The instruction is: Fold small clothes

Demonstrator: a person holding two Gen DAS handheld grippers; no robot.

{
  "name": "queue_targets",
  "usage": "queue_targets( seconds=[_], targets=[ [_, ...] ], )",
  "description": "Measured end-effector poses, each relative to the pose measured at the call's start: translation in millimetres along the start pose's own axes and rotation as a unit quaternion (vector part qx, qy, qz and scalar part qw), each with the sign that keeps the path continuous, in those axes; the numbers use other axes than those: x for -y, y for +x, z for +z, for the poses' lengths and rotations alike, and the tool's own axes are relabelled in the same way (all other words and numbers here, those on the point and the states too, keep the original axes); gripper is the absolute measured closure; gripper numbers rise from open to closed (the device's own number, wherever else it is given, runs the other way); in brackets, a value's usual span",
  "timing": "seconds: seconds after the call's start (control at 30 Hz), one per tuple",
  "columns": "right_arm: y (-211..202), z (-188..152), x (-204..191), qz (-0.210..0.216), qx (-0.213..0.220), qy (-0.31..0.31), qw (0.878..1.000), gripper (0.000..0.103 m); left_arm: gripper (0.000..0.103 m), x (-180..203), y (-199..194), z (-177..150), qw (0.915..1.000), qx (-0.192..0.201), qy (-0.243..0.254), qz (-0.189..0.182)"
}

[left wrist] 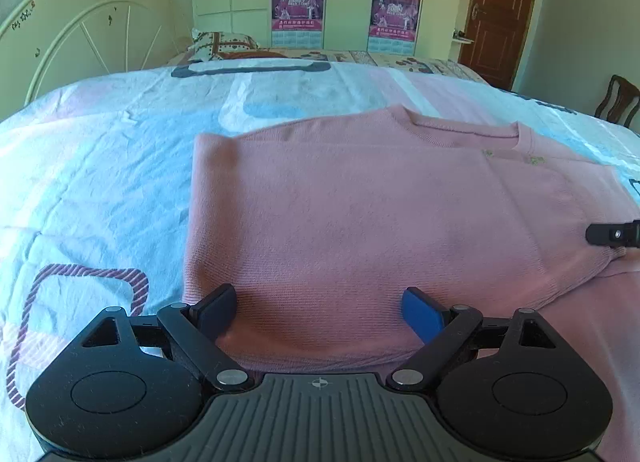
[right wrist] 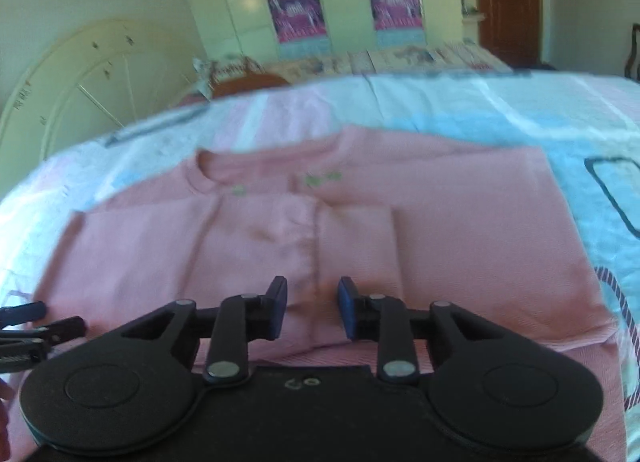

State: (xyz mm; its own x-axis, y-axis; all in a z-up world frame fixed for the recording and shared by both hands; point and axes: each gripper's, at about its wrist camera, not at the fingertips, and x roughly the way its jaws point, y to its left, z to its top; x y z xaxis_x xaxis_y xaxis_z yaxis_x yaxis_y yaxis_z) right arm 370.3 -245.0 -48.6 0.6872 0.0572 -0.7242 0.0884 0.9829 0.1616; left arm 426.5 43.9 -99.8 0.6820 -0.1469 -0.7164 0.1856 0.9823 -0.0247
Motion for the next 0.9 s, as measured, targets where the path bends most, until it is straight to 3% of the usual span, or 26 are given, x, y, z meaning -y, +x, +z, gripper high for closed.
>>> queue_targets(
  seconds=[0.3, 0.4, 0.53, 0.63, 0.77, 0.9],
  targets=[
    [-1.7, -3.8, -0.4, -0.003, -0.01, -0.033, 0.999, 0.078, 0.014, -1.7, -12.6, -13.7, 0.9998, 0.009, 0.015, -0.004],
    [-9.4, 0.6, -2.0, -0.006, -0.002, -0.026, 1.0, 0.076, 0.014, -8.6, -15.7, -5.9, 0.9996, 0.019, 0.005, -0.018],
    [-7.4, 7.3, -3.2, -0.007, 0.007, -0.016, 1.0, 0.078, 0.014, -14.0, -2.9, 9.5, 1.0, 0.004, -0.004, -0.006],
    [-2.6, 12.1, -4.6, -0.014, 0.021, -0.012, 1.0, 0.08, 0.014, -21.3, -3.3, 30.9, 0.9994, 0.031, -0.015, -0.01],
    [18.2, 24.9, -4.2, -0.026, 0.009, -0.017, 0.999, 0.085, 0.014, -36.9, 40.8, 62.3, 0.9993, -0.012, -0.025, -0.024],
    [37.4, 42.1, -1.6, -0.038, 0.004, -0.02, 0.999, 0.089, 0.014, -45.1, 85.0, 85.2, 0.9998, -0.01, -0.003, -0.014]
  ],
)
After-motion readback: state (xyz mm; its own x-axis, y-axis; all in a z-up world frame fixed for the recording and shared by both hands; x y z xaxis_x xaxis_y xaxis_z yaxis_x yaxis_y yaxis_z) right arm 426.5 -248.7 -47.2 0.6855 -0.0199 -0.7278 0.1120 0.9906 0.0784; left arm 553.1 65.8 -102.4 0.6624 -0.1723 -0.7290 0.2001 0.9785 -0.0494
